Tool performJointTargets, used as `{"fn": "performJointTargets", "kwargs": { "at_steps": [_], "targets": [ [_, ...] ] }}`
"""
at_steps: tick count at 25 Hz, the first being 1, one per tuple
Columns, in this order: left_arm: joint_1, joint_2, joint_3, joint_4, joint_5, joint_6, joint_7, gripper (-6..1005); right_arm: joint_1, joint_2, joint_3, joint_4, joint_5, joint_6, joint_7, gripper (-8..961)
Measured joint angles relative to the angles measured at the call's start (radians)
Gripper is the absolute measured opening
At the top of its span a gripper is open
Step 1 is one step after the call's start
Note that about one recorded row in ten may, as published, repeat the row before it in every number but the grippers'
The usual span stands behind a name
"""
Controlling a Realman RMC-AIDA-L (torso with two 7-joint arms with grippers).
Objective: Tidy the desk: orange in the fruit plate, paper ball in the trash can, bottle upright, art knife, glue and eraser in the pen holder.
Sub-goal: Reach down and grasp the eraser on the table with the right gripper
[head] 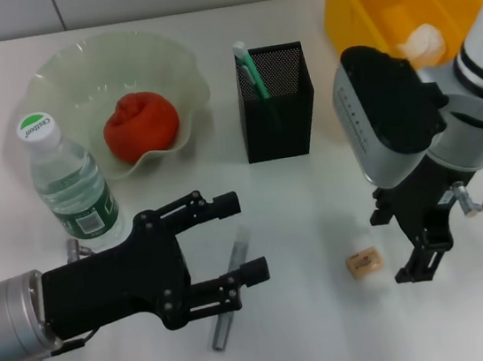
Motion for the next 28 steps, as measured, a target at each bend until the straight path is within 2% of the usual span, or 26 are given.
{"fn": "performJointTargets", "kwargs": {
  "at_steps": [7, 28],
  "targets": [
    [-0.008, -0.001, -0.004, 0.0, -0.001, -0.006, 0.0, 801, 0.012, 0.003, -0.058, 0.0, 0.036, 0.052, -0.026, 825],
    [-0.012, -0.002, -0.004, 0.0, 0.0, -0.013, 0.0, 801, 0.03, 0.004, -0.099, 0.039, 0.089, 0.072, -0.044, 822]
  ]
}}
